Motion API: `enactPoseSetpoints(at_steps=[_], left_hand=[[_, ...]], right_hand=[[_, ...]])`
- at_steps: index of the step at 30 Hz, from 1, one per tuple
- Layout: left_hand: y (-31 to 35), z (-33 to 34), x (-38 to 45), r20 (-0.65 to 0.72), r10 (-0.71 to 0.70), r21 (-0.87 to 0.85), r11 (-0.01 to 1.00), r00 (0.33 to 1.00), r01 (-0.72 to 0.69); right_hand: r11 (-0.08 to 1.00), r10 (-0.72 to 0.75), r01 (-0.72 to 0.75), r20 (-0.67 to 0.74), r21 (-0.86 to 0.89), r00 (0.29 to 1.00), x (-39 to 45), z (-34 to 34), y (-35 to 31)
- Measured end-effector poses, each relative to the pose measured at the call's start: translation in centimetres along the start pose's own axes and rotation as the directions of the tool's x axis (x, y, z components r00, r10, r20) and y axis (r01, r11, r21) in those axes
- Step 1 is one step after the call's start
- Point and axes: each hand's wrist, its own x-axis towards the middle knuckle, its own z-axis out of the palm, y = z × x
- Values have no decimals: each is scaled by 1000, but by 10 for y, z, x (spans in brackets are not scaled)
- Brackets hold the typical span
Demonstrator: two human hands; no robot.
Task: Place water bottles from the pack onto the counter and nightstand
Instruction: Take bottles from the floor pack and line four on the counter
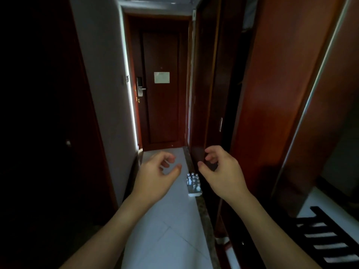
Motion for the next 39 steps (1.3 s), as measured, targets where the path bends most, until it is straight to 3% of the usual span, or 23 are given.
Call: enactPoseSetpoints(at_steps=[9,15,26,34,39], left_hand=[[-79,109,108,69,-98,-22,995,993,100],[-116,171,215,12,-138,-33,990,990,138],[-237,192,362,-51,-186,1,982,981,186],[-379,215,491,-23,-187,-48,981,982,186],[-436,243,588,42,-93,-85,992,995,96]], right_hand=[[998,62,-63,22,22,998,116,46,108],[992,92,-98,69,81,993,235,84,174],[991,18,-46,206,130,978,411,200,221],[994,52,-68,189,81,981,546,314,257],[993,115,-117,141,8,983,624,358,284]])
